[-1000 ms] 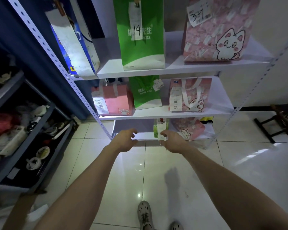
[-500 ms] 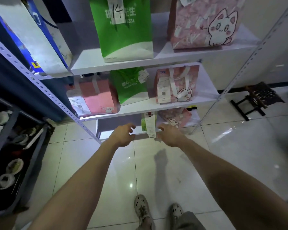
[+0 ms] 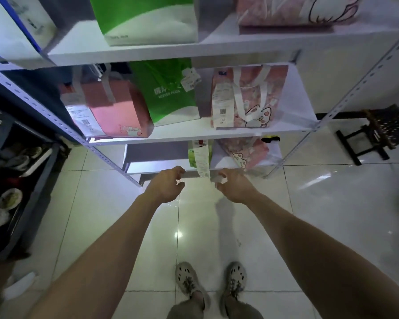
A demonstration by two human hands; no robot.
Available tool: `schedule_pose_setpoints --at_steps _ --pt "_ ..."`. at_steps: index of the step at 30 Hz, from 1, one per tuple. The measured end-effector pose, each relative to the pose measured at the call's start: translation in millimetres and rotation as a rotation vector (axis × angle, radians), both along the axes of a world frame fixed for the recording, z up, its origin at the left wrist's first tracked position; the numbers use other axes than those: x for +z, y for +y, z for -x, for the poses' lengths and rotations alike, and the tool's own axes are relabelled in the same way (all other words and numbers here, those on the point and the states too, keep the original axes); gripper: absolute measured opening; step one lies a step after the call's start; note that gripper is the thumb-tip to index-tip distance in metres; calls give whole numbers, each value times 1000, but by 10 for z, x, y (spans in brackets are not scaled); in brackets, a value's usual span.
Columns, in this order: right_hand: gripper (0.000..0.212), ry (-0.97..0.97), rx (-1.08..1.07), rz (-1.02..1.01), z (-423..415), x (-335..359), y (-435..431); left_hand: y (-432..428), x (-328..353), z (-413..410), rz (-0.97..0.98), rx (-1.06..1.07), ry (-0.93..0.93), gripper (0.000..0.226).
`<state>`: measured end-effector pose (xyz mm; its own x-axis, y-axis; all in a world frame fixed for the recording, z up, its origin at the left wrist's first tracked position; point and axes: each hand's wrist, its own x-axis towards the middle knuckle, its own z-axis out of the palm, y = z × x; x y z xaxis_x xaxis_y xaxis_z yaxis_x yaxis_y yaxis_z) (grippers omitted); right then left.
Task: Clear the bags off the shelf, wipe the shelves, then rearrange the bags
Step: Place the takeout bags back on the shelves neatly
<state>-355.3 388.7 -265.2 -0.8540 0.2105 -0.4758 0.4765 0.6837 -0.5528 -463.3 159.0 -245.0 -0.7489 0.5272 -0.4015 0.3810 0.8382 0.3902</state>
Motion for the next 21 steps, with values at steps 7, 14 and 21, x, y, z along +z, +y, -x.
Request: schedule_pose_setpoints --at_steps 7,14,21 --pt "53 25 2 -39 135 -612 83 149 -673 79 0 4 25 46" --pt "48 186 -18 -53 600 -956 137 220 -1129 428 -125 99 131 42" --pt "39 479 -23 -117 1307 -832 238 232 -1190 1019 -277 181 352 40"
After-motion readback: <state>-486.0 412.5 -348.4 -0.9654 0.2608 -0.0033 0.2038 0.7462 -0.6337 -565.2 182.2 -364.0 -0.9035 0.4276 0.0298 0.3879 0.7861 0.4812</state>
